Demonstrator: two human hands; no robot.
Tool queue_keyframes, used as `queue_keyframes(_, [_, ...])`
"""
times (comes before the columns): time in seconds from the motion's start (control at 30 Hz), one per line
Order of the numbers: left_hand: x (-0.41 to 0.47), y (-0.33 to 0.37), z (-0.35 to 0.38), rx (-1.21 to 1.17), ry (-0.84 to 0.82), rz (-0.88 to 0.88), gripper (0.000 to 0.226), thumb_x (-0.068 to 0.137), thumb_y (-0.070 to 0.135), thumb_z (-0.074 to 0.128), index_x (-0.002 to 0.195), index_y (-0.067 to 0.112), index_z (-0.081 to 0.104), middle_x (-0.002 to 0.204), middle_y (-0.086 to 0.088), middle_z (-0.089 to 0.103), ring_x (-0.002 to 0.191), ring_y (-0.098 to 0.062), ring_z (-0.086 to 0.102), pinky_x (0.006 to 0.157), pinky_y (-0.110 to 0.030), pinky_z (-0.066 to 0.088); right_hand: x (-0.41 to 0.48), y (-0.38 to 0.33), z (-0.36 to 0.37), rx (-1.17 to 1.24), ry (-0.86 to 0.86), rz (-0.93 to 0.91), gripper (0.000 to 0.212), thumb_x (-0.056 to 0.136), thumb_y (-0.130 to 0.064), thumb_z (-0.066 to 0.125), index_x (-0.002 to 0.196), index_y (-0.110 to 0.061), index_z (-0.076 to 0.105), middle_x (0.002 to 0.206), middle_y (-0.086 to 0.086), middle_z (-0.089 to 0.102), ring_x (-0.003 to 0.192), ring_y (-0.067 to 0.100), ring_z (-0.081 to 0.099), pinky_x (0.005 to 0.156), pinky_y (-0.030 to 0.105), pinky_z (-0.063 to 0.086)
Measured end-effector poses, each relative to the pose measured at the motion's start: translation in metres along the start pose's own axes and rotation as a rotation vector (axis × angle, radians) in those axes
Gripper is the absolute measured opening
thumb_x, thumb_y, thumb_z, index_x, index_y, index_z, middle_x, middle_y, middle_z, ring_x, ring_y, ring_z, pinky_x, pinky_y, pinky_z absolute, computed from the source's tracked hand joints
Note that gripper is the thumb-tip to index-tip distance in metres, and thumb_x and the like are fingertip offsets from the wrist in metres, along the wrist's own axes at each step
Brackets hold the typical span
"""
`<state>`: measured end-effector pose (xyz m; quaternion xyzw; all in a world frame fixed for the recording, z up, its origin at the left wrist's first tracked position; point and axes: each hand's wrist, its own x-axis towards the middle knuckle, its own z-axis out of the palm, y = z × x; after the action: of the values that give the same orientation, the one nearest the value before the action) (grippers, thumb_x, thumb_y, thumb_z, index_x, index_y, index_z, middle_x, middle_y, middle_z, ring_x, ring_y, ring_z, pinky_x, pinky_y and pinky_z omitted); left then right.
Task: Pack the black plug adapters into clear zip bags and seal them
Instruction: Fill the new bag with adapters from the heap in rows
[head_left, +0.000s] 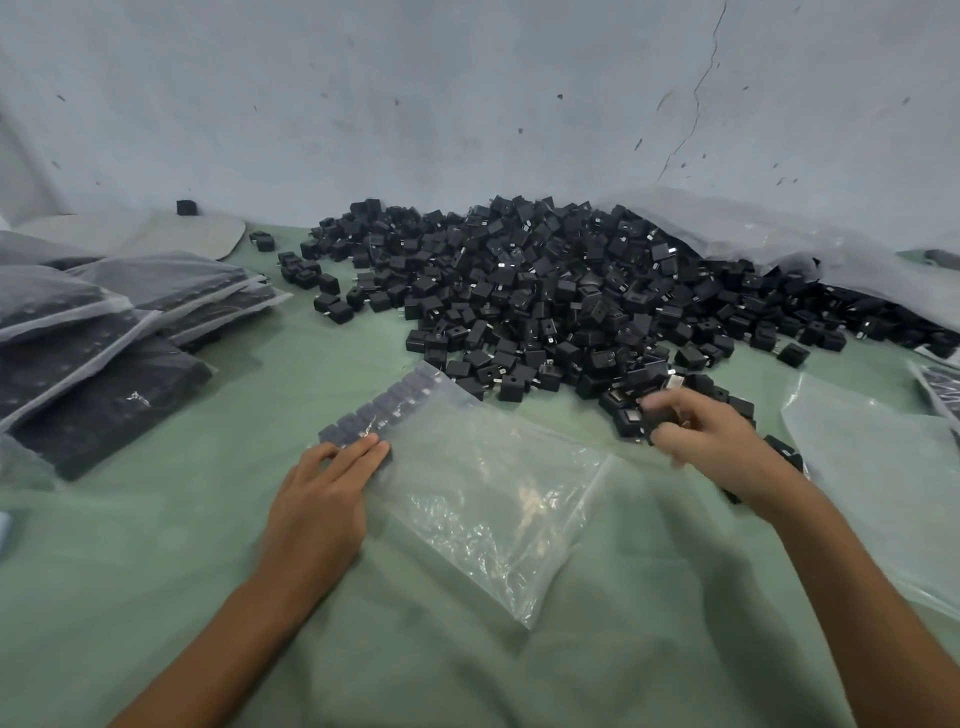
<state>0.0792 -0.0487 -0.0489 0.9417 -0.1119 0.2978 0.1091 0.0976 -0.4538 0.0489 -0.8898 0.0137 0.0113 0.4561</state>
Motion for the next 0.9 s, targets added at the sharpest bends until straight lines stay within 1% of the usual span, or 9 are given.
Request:
queue_keyframes(0.07, [0.0, -0.001, 0.002, 0.0, 0.002, 0.006, 0.055, 0.078, 0.005, 0.04, 0.124, 0.014, 0.07, 0.128, 0.002, 0.067, 0.1, -0.033, 0.058, 0.089, -0.042, 0.053, -0.037, 0.011, 0.005, 0.191, -0.103, 0.027, 0.03, 0.09, -0.01, 0.061, 0.103, -0.033, 0.074, 0.086, 0.006, 0.072, 0.072, 0.016, 0.066, 0.066, 0.025, 0.055])
queue_keyframes(0.17, [0.0, -0.002, 0.004, 0.004, 0.011, 0.015, 0.055, 0.079, 0.005, 0.04, 0.124, 0.014, 0.07, 0.128, 0.002, 0.067, 0.101, -0.032, 0.058, 0.091, -0.042, 0.052, -0.08, 0.019, 0.039, 0.35, -0.307, 0.116, 0.033, 0.089, 0.006, 0.062, 0.11, -0.017, 0.074, 0.085, 0.017, 0.072, 0.072, 0.023, 0.067, 0.068, 0.031, 0.058])
queue_keyframes(0.33, [-0.001, -0.001, 0.004, -0.009, 0.014, -0.009, 0.055, 0.075, 0.001, 0.05, 0.125, 0.016, 0.069, 0.128, 0.004, 0.066, 0.102, -0.029, 0.056, 0.09, -0.039, 0.053, -0.081, -0.006, 0.097, 0.612, -0.335, 0.107, 0.031, 0.09, 0.003, 0.065, 0.117, -0.011, 0.07, 0.099, 0.013, 0.074, 0.075, 0.022, 0.068, 0.068, 0.028, 0.056])
queue_keyframes(0.43, [-0.001, -0.001, 0.002, -0.033, 0.012, -0.004, 0.055, 0.075, 0.001, 0.051, 0.125, 0.017, 0.069, 0.129, 0.005, 0.066, 0.103, -0.027, 0.053, 0.094, -0.035, 0.048, -0.057, -0.028, 0.128, 0.925, -0.338, 0.226, 0.025, 0.089, 0.001, 0.066, 0.11, -0.009, 0.075, 0.112, 0.014, 0.073, 0.096, 0.026, 0.073, 0.076, 0.026, 0.058])
queue_keyframes(0.53, [0.0, -0.001, -0.001, -0.071, 0.01, -0.004, 0.056, 0.074, -0.001, 0.052, 0.125, 0.015, 0.069, 0.129, 0.004, 0.065, 0.105, -0.023, 0.049, 0.097, -0.028, 0.041, -0.028, -0.048, 0.156, 1.221, -0.462, 0.356, 0.032, 0.092, 0.002, 0.061, 0.123, 0.008, 0.063, 0.126, 0.024, 0.065, 0.11, 0.031, 0.068, 0.081, 0.027, 0.059])
queue_keyframes(0.7, [0.002, 0.003, -0.007, -0.092, 0.024, 0.012, 0.056, 0.071, -0.004, 0.054, 0.122, 0.011, 0.07, 0.126, 0.0, 0.068, 0.105, -0.021, 0.047, 0.096, -0.027, 0.04, 0.009, -0.081, 0.193, 1.05, -0.443, 0.285, 0.022, 0.097, 0.0, 0.054, 0.116, 0.006, 0.064, 0.116, 0.019, 0.07, 0.108, 0.026, 0.069, 0.093, 0.032, 0.057])
queue_keyframes(0.8, [0.003, 0.004, -0.008, -0.104, 0.037, 0.022, 0.056, 0.069, -0.005, 0.054, 0.12, 0.009, 0.071, 0.123, -0.001, 0.069, 0.104, -0.02, 0.046, 0.095, -0.027, 0.04, 0.022, -0.093, 0.21, 1.063, -0.409, 0.248, 0.023, 0.098, 0.005, 0.052, 0.118, 0.006, 0.062, 0.108, 0.017, 0.069, 0.093, 0.023, 0.07, 0.083, 0.026, 0.059])
queue_keyframes(0.87, [0.003, 0.004, -0.008, -0.118, 0.025, -0.006, 0.056, 0.07, -0.004, 0.054, 0.122, 0.011, 0.07, 0.125, 0.0, 0.068, 0.105, -0.02, 0.046, 0.096, -0.026, 0.04, 0.026, -0.099, 0.221, 0.986, -0.374, 0.232, 0.024, 0.096, 0.009, 0.05, 0.117, 0.004, 0.061, 0.102, 0.014, 0.066, 0.086, 0.019, 0.066, 0.077, 0.023, 0.059])
queue_keyframes(0.9, [0.003, 0.004, -0.008, -0.127, 0.02, -0.02, 0.056, 0.071, -0.004, 0.054, 0.122, 0.011, 0.07, 0.125, 0.001, 0.068, 0.106, -0.019, 0.045, 0.096, -0.026, 0.04, 0.029, -0.101, 0.224, 0.926, -0.365, 0.199, 0.025, 0.095, 0.013, 0.047, 0.115, 0.004, 0.061, 0.092, 0.01, 0.067, 0.079, 0.015, 0.065, 0.071, 0.02, 0.057])
